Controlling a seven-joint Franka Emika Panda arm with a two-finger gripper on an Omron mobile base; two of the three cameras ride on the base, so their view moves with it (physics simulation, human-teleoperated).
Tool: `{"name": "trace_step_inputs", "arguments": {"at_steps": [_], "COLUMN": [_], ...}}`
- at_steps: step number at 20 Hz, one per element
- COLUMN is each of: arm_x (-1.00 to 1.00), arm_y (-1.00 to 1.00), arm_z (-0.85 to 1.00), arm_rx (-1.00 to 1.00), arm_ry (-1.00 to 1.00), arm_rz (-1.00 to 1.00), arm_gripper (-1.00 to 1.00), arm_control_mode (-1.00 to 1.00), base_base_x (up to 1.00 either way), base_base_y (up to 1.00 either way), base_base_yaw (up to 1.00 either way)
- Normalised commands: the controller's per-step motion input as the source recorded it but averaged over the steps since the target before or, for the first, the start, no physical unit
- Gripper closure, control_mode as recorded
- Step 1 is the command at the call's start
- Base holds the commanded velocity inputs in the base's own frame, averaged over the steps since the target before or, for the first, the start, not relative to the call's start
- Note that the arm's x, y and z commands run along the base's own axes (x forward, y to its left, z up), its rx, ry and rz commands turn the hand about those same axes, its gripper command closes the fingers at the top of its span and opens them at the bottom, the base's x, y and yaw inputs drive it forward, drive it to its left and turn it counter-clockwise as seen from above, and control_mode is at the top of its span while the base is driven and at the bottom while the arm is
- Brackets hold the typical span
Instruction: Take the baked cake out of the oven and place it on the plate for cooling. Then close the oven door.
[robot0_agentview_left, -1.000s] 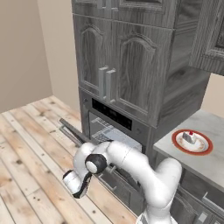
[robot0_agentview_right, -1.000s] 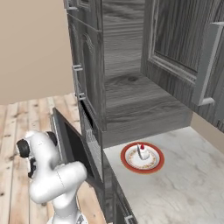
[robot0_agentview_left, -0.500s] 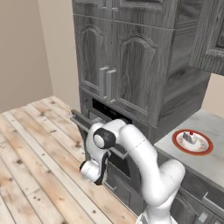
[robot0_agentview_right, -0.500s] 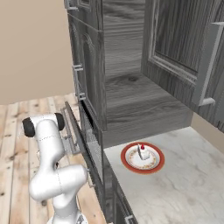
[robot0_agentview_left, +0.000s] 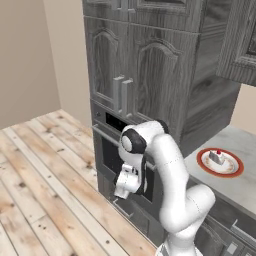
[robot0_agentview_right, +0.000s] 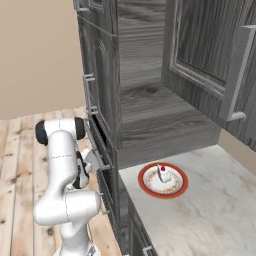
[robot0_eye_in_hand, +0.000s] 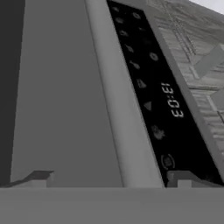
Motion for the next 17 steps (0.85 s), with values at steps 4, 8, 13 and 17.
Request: {"name": "trace_step_inputs", "arguments": {"at_steps": [4, 8, 13, 17], "arm_x": [0.44, 0.55, 0.57, 0.42], "arm_y": [-0.34, -0.21, -0.15, -0.04], "arm_z": [0.22, 0.26, 0.19, 0.12], "arm_rx": [0.07, 0.06, 0.01, 0.00], "arm_ry": [0.25, 0.28, 0.28, 0.30], "arm_rz": [0.05, 0.00, -0.04, -0.10], "arm_gripper": [-1.00, -1.00, -1.00, -1.00], "arm_control_mode": [-1.00, -1.00, -1.00, -1.00], "base_base_x": [0.00, 0.00, 0.00, 0.00], "base_base_y": [0.00, 0.00, 0.00, 0.00], "base_base_yaw": [0.00, 0.00, 0.00, 0.00]}}
